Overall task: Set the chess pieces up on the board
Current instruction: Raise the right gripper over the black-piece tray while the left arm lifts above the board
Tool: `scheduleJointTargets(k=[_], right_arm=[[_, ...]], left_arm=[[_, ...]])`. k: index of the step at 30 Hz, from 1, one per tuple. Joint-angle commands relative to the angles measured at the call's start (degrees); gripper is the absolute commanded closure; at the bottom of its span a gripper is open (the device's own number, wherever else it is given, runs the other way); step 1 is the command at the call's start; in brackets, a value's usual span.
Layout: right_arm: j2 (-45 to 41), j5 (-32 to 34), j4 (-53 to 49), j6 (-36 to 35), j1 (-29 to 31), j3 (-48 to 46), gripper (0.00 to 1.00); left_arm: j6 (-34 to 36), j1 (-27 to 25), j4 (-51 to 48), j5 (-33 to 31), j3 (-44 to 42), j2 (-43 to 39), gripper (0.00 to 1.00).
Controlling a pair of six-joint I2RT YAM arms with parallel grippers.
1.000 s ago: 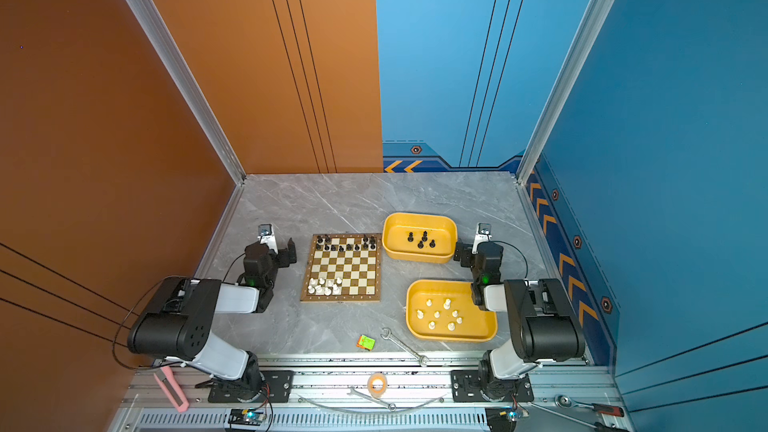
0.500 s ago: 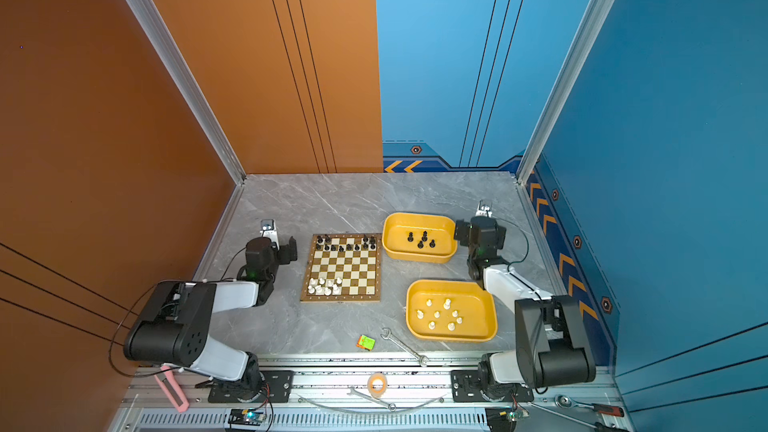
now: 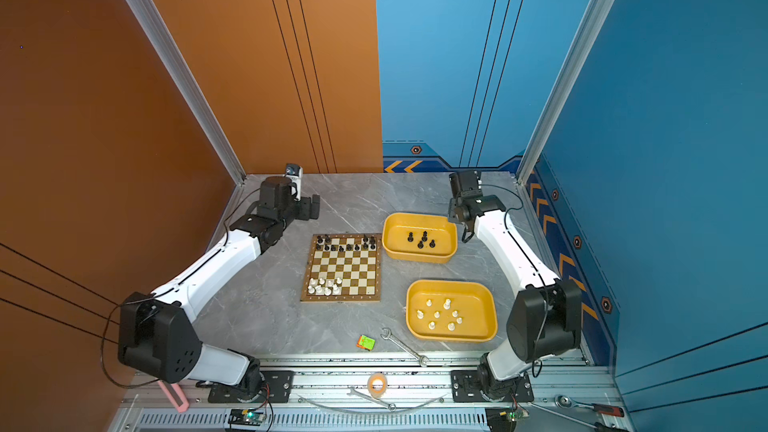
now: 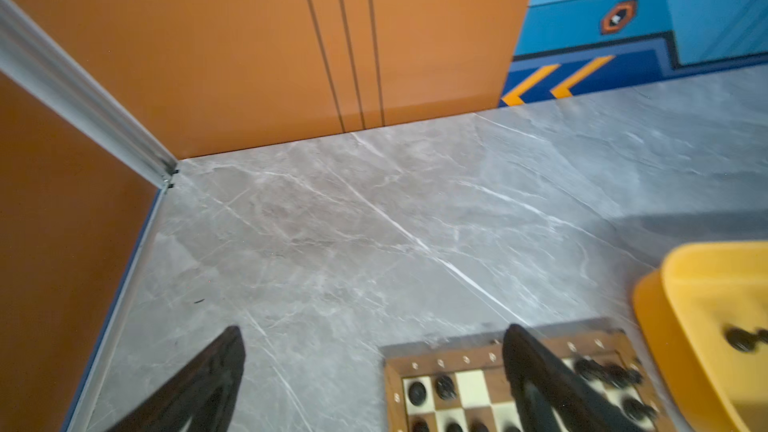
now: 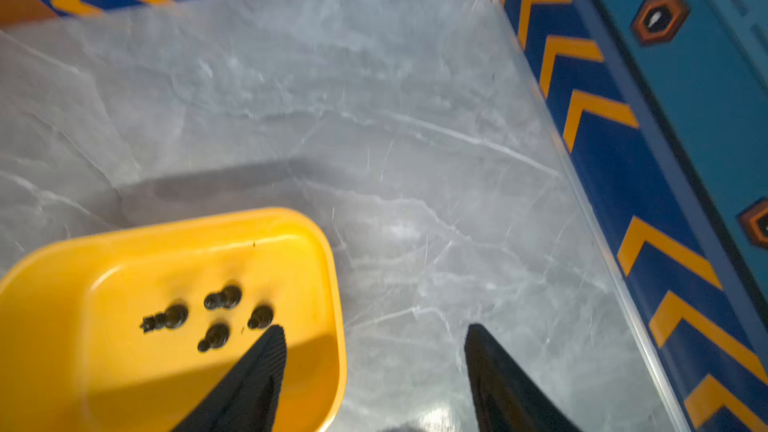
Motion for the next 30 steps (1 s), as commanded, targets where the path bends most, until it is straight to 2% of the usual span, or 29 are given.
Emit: scheduleJointTargets(k=[1, 12, 22, 30], right_arm=[[3.5, -2.19, -10.28, 3.76, 2.35, 4.31, 0.36], [13.7, -6.98, -11.01, 6.61, 7.45, 11.54, 0.49], [19.11, -14.91, -7.84, 8.59, 7.19, 13.06, 0.57], [23.02, -17.79, -6.17, 9.24, 6.13, 15.12, 0.59]], left_arm=[[-1.42, -2.05, -11.9, 2.15, 4.33, 2.39, 0.02], [-4.33, -4.75, -13.91, 4.82, 7.76, 4.97, 0.0], [-3.95, -6.78, -14.56, 5.36, 9.92, 7.22, 0.0], [-2.01, -6.92, -15.72, 5.09, 13.45, 9.93, 0.01]])
